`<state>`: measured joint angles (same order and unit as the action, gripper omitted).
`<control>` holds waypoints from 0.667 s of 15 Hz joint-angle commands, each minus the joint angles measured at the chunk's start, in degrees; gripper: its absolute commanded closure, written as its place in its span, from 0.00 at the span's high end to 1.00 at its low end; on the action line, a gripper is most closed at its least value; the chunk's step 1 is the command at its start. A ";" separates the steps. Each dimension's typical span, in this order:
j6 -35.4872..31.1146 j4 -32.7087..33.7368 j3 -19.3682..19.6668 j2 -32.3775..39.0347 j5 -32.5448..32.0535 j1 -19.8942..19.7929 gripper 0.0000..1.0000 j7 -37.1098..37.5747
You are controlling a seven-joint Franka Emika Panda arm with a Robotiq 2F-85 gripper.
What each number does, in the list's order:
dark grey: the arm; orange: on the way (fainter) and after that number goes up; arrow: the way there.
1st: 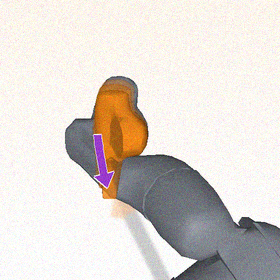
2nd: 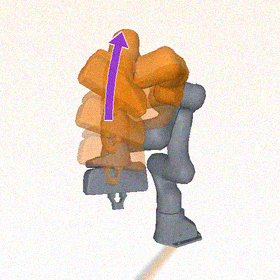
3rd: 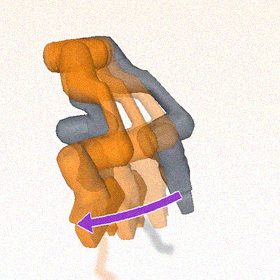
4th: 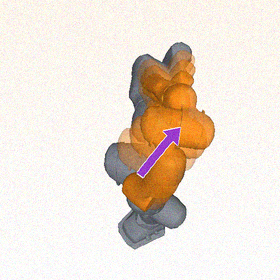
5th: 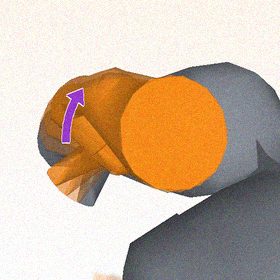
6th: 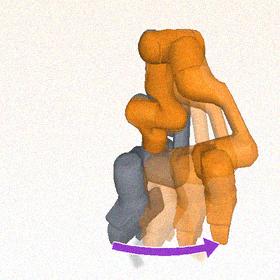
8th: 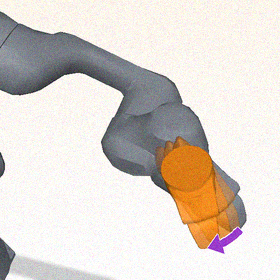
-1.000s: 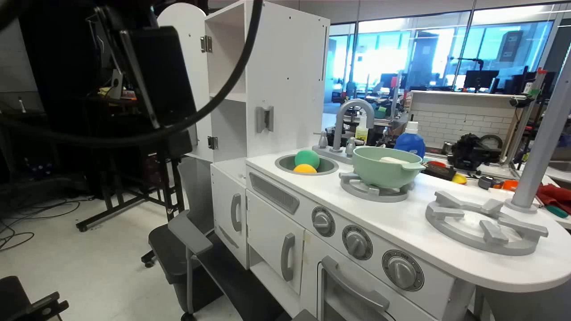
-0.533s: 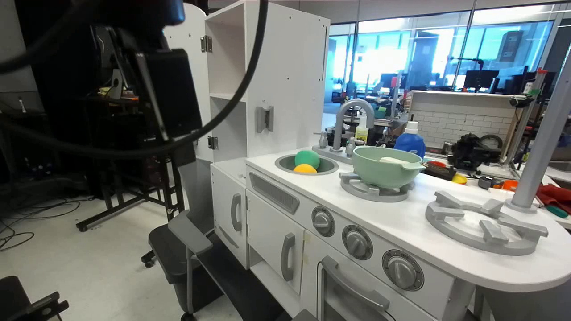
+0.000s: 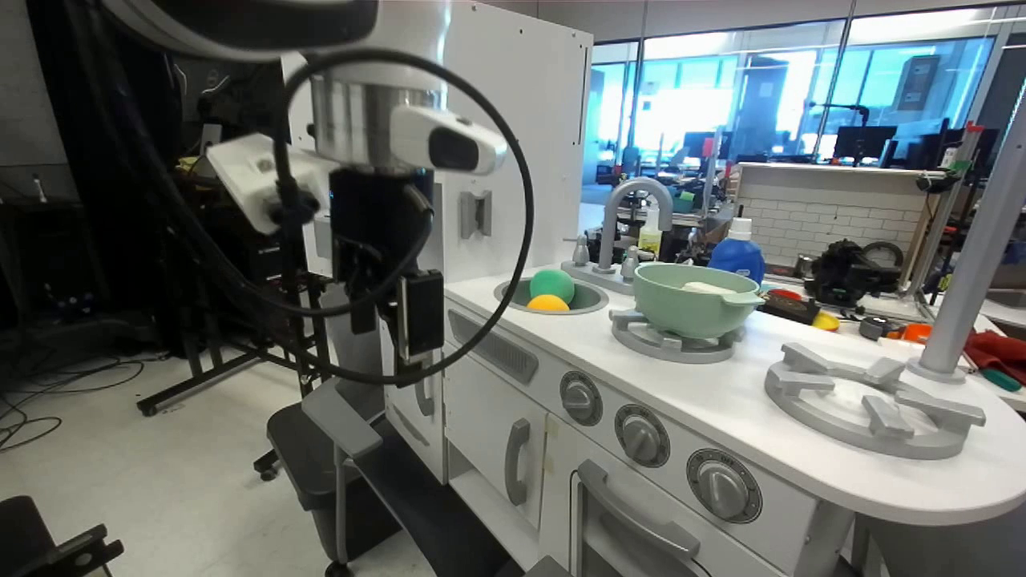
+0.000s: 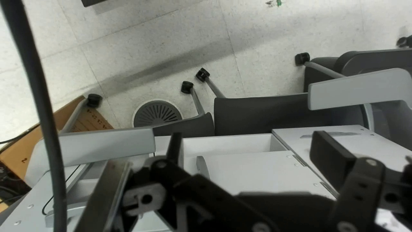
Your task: Open the bottom cabinet and put the green and yellow balls in the cabinet
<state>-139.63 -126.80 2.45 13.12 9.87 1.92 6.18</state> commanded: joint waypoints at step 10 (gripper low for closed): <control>-3.05 18.94 11.05 25.80 -31.40 16.82 1.00 36.33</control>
<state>-141.33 -111.95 11.03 35.12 -17.98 17.23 38.74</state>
